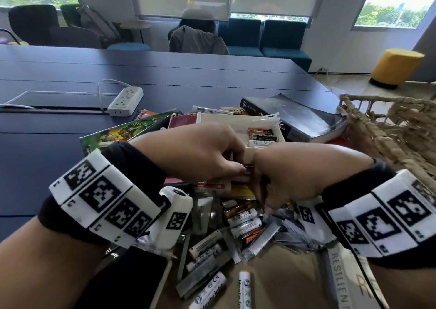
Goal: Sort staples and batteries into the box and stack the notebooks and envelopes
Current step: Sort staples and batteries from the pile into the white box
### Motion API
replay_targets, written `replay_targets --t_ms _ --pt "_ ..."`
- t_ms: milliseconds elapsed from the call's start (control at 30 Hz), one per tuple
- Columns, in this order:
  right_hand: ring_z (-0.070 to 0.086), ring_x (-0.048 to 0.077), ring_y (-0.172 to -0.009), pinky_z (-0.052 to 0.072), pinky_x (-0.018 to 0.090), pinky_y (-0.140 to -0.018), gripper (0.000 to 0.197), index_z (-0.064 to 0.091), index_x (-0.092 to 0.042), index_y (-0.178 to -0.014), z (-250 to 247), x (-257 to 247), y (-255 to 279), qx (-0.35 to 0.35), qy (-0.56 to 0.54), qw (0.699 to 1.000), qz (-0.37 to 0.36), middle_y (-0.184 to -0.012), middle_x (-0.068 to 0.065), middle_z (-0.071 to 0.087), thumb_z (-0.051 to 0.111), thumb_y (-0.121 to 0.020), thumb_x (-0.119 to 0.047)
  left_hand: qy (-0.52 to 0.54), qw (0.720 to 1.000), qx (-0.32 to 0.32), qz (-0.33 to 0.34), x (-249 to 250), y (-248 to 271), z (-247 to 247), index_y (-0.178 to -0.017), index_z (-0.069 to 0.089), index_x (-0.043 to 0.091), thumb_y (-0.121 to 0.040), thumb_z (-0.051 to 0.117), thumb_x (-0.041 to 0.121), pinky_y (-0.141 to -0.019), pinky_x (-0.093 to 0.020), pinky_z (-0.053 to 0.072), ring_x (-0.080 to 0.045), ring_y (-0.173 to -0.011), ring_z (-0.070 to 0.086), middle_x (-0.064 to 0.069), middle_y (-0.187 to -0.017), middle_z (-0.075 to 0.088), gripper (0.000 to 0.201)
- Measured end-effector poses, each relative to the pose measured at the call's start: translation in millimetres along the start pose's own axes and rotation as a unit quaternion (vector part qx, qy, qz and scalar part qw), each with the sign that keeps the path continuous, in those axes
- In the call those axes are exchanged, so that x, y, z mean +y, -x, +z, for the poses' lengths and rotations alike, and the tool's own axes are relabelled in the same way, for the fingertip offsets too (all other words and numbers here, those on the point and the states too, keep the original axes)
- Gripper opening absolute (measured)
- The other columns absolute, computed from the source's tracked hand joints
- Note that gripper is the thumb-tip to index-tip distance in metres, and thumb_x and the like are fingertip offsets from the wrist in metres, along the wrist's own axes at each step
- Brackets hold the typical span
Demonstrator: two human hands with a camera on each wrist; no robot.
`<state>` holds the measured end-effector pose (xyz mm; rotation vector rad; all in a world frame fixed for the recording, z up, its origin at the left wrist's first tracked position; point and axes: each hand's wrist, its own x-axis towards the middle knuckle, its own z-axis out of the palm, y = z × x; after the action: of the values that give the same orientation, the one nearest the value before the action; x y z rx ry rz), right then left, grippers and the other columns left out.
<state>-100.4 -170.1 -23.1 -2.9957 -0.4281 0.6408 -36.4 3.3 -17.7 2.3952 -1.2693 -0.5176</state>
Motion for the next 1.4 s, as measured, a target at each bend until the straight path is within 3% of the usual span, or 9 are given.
replay_targets --t_ms 133,233,333,400,567,833,1000,1200,1400 --pt "0.061 0.009 -0.070 0.045 0.022 -0.058 0.019 0.067 -0.026 -0.080 -1 0 2 0.022 -0.026 0.999 -0.015 -0.076 -0.007 0.066 0.086 -0.077 -0.028 -0.007 1.000 -0.006 0.009 3 -2 5 -0.092 0.075 0.025 -0.100 0.062 0.031 -0.066 -0.028 0.049 -0.011 -0.068 0.062 0.001 -0.080 0.072 0.016" --pt "0.060 0.005 -0.065 0.052 0.030 -0.064 0.017 0.070 -0.024 -0.088 -4 7 6 0.049 -0.059 0.997 -0.009 -0.075 -0.006 0.067 0.083 -0.077 -0.026 -0.016 1.000 -0.011 0.008 3 -3 8 -0.082 0.070 0.031 -0.098 0.064 0.032 -0.061 -0.026 0.047 -0.007 -0.061 0.056 0.003 -0.074 0.069 0.018" --pt "0.053 0.003 -0.050 0.047 0.026 -0.055 0.007 0.073 -0.020 -0.078 -11 17 11 0.091 -0.129 0.987 0.003 -0.059 -0.007 0.062 0.079 -0.081 -0.021 -0.010 1.000 -0.020 0.005 2 -4 10 -0.091 0.073 0.031 -0.096 0.067 0.031 -0.065 -0.028 0.052 -0.008 -0.067 0.061 0.007 -0.077 0.069 0.008" --pt "0.050 0.007 -0.049 0.043 0.027 -0.053 0.012 0.071 -0.019 -0.072 -17 22 15 0.108 -0.176 0.978 -0.012 -0.054 -0.006 0.058 0.077 -0.083 -0.017 -0.027 1.000 -0.011 0.005 4 -6 12 -0.096 0.074 0.030 -0.095 0.069 0.028 -0.062 -0.018 0.048 -0.002 -0.067 0.060 0.011 -0.075 0.067 0.006" --pt "0.051 0.001 -0.048 0.039 0.013 -0.051 0.012 0.075 -0.018 -0.077 -23 31 18 0.219 -0.247 0.943 -0.032 -0.055 -0.010 0.062 0.078 -0.088 -0.018 -0.049 0.999 -0.001 0.011 10 -8 20 -0.097 0.075 0.029 -0.093 0.070 0.034 -0.057 -0.010 0.043 0.002 -0.063 0.059 0.013 -0.071 0.066 0.008" --pt "0.050 0.000 -0.050 0.041 0.013 -0.048 0.011 0.073 -0.017 -0.074 -18 39 10 0.361 -0.282 0.888 0.051 -0.063 -0.004 0.067 0.071 -0.085 -0.018 -0.028 0.997 -0.059 0.048 19 -10 29 -0.099 0.073 0.032 -0.093 0.072 0.035 -0.062 -0.012 0.047 0.000 -0.070 0.065 0.015 -0.080 0.071 0.007" --pt "0.051 0.000 -0.052 0.041 0.012 -0.049 0.013 0.073 -0.014 -0.073 -19 39 8 0.388 -0.279 0.876 0.063 -0.066 -0.004 0.067 0.069 -0.085 -0.019 -0.077 0.991 -0.095 0.055 34 -11 32 -0.086 0.068 0.030 -0.089 0.073 0.047 -0.053 -0.010 0.039 0.003 -0.060 0.057 0.022 -0.070 0.063 0.018" --pt "0.051 -0.002 -0.051 0.041 0.012 -0.050 0.016 0.070 -0.017 -0.070 -19 39 6 0.419 -0.290 0.857 0.070 -0.063 -0.007 0.065 0.070 -0.085 -0.020 -0.217 0.967 -0.120 0.054 54 -18 43 -0.071 0.061 0.023 -0.083 0.069 0.066 -0.050 -0.020 0.036 -0.003 -0.054 0.053 0.008 -0.065 0.060 0.045" --pt "0.066 0.015 -0.065 0.059 0.040 -0.069 0.012 0.068 -0.011 -0.068 -16 32 -10 0.506 -0.312 0.801 0.072 -0.059 -0.001 0.066 0.070 -0.078 -0.017 -0.272 0.956 -0.098 0.055 64 -20 51 -0.063 0.044 0.025 -0.083 0.073 0.055 -0.055 -0.024 0.038 -0.005 -0.056 0.044 0.008 -0.066 0.048 0.046"
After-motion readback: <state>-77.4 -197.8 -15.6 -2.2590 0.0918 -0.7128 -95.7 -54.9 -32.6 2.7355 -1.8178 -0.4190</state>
